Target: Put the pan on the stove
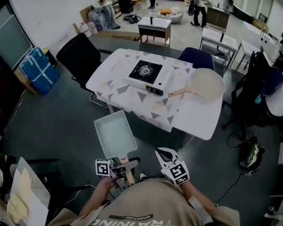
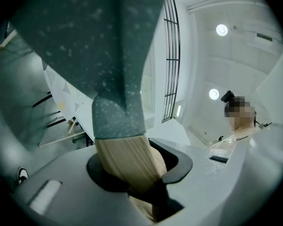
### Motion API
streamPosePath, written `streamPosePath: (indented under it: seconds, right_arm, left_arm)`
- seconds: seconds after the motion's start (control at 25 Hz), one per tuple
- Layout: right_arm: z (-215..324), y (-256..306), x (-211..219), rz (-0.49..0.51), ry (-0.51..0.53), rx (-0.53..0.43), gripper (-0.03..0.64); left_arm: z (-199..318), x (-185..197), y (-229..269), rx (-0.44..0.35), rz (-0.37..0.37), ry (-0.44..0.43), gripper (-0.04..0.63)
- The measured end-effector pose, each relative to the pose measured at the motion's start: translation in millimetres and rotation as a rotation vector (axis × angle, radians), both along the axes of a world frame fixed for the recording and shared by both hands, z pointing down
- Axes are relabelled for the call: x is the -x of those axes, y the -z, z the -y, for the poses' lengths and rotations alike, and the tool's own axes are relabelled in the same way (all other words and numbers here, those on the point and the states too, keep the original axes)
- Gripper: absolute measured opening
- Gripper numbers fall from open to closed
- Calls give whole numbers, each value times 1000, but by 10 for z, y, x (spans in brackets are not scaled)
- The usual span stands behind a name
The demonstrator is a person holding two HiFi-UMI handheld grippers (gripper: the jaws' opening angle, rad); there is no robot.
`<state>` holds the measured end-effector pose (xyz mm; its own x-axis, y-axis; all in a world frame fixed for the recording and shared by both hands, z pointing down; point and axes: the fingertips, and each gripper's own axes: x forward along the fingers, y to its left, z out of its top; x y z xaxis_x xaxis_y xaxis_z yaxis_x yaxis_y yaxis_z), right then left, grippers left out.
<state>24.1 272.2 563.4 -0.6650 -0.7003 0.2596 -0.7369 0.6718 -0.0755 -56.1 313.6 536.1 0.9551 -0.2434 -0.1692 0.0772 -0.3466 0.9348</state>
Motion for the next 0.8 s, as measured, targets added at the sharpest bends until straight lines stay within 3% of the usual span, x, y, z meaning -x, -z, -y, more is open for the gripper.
streamPosePath:
  seconds: [0.36, 0.8]
  right_arm:
    - [45, -21, 209, 12, -106, 28, -2]
    - [227, -138, 383, -6, -70, 43, -2]
  left_arm:
    - [-19, 307, -86, 32, -39, -18, 115]
    - [113, 417, -134, 63, -50, -4, 115]
